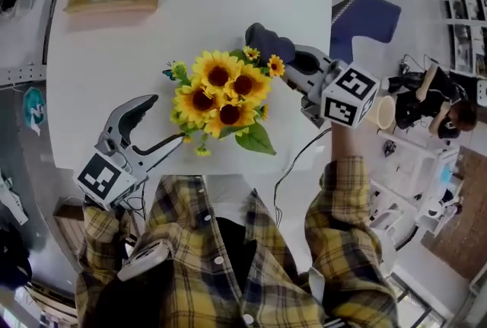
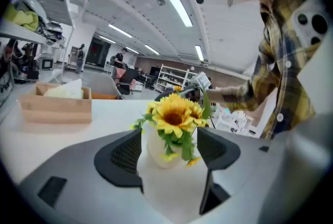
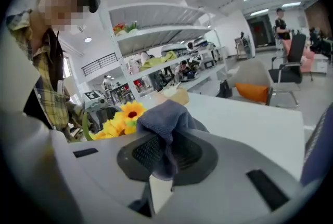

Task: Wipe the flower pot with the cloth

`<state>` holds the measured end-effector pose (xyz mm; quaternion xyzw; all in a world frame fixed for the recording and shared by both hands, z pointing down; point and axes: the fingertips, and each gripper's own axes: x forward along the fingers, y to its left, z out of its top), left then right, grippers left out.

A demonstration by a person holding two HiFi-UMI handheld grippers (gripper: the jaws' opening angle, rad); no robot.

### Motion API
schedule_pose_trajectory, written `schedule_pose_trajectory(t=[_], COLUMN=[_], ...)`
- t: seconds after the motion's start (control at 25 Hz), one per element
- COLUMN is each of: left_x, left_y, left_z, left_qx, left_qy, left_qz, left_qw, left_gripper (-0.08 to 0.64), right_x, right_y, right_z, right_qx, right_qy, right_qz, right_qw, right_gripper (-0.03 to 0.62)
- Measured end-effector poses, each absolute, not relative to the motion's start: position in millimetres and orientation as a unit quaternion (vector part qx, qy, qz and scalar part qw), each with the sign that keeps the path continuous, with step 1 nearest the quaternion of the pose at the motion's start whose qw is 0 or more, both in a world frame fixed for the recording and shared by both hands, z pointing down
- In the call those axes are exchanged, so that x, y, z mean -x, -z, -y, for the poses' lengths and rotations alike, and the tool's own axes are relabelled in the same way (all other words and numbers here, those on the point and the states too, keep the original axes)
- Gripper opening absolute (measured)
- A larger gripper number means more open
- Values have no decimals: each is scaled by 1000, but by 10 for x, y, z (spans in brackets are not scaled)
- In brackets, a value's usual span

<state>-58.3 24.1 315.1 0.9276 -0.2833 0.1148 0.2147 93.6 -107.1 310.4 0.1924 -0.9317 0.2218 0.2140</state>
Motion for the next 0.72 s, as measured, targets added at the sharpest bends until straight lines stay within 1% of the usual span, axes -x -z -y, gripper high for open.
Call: schedule_pose_trajectory(t=[0.08, 0.16, 0.2, 0.32, 0.4, 0.48, 0.56, 0.72], left_x=[615, 605, 576, 409, 302, 215, 130, 63], left_y=[-2861, -2546, -2388, -1912, -1635, -1422, -1261, -1056], left_z=[-244, -247, -253, -255, -261, -346, -491, -689], left_qx=[-925, -922, -922, -925, -926, -925, -926, -931], left_qy=[-72, -26, -6, 38, 52, 59, 62, 50], left_qz=[304, 319, 322, 324, 332, 340, 339, 341], left_qw=[218, 216, 214, 195, 171, 156, 152, 125], left_gripper=[305, 275, 246, 184, 156, 108, 89, 23], right_x=[-1037, -1092, -1111, -1167, -1165, -1121, -1049, -845], right_y=[-2814, -2518, -2364, -1836, -1487, -1210, -1023, -881], right_z=[977, 851, 779, 563, 409, 183, -83, -444], right_qx=[-234, -272, -290, -332, -345, -345, -336, -325], right_qy=[-194, -165, -150, -105, -83, -72, -68, -64], right_qz=[933, 933, 933, 932, 933, 936, 939, 943], right_qw=[192, 167, 154, 102, 61, 28, 10, -13], right_gripper=[28, 28, 28, 28, 28, 28, 28, 28])
